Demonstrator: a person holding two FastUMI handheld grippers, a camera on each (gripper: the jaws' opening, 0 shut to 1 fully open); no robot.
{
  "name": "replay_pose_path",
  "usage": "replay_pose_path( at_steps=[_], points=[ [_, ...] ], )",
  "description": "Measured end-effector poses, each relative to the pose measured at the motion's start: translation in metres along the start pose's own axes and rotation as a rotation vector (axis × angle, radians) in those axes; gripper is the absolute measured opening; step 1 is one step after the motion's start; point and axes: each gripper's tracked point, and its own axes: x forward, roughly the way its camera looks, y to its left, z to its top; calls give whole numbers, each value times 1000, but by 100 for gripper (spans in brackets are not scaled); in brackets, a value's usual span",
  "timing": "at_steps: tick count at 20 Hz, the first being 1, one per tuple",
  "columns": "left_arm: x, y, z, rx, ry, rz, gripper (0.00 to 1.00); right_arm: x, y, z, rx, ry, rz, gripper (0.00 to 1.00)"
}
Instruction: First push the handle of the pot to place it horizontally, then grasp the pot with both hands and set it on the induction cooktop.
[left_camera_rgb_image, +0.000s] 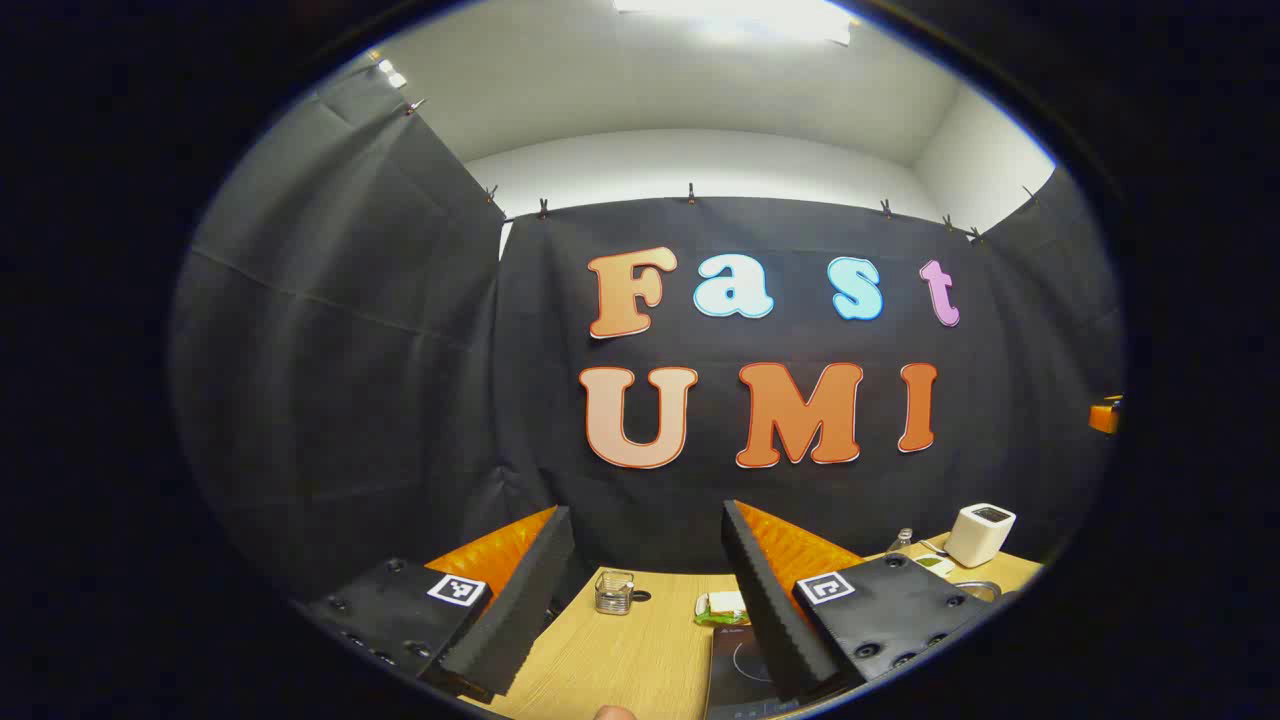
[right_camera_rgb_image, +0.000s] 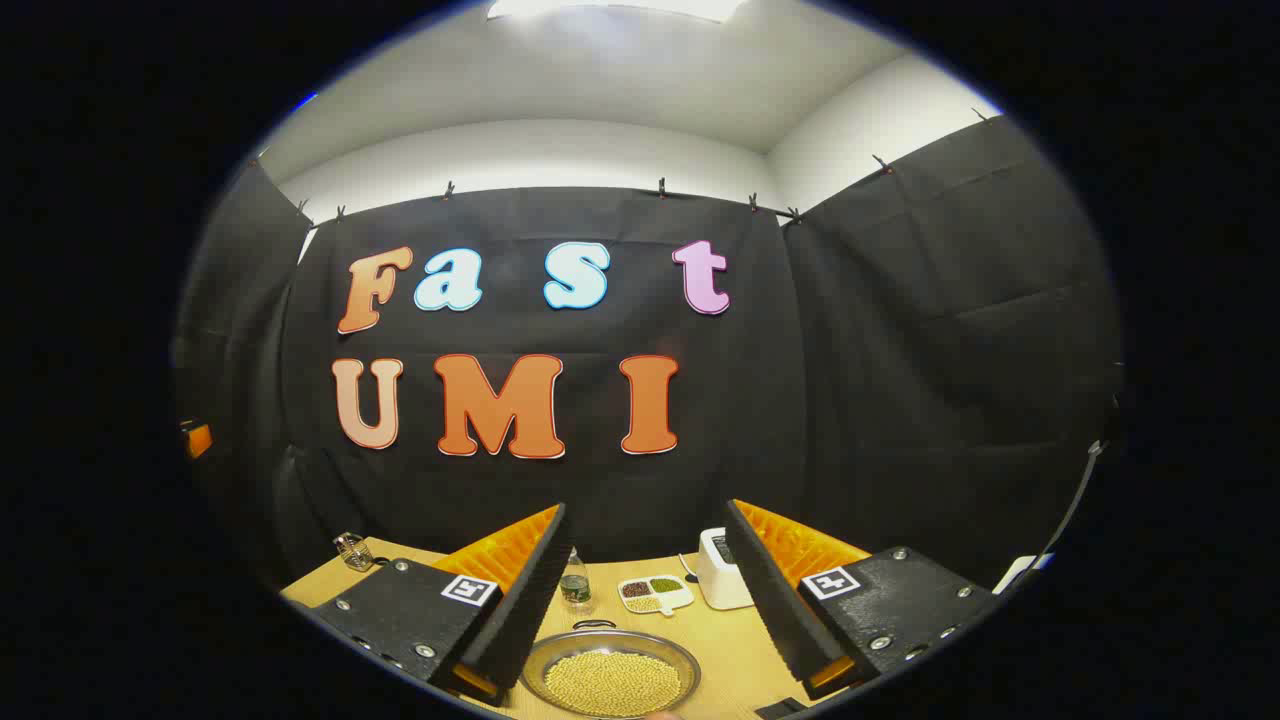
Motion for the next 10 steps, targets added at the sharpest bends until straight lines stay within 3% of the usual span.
replay_pose_path(
  at_steps=[2,3,7,8,10],
  points=[
    [-3,-1,5,4,-8,-1,98,-1,1,0,-3,2,9,95],
    [-4,-3,5,6,-11,-3,98,-1,2,0,-3,4,11,100],
    [-8,-3,9,8,-18,-10,98,1,1,-1,-19,2,7,100],
    [-8,-3,9,7,-16,-6,98,1,0,-1,-24,1,2,95],
    [-7,-3,8,5,-12,-2,98,-1,0,-2,-24,2,6,95]
  ],
)
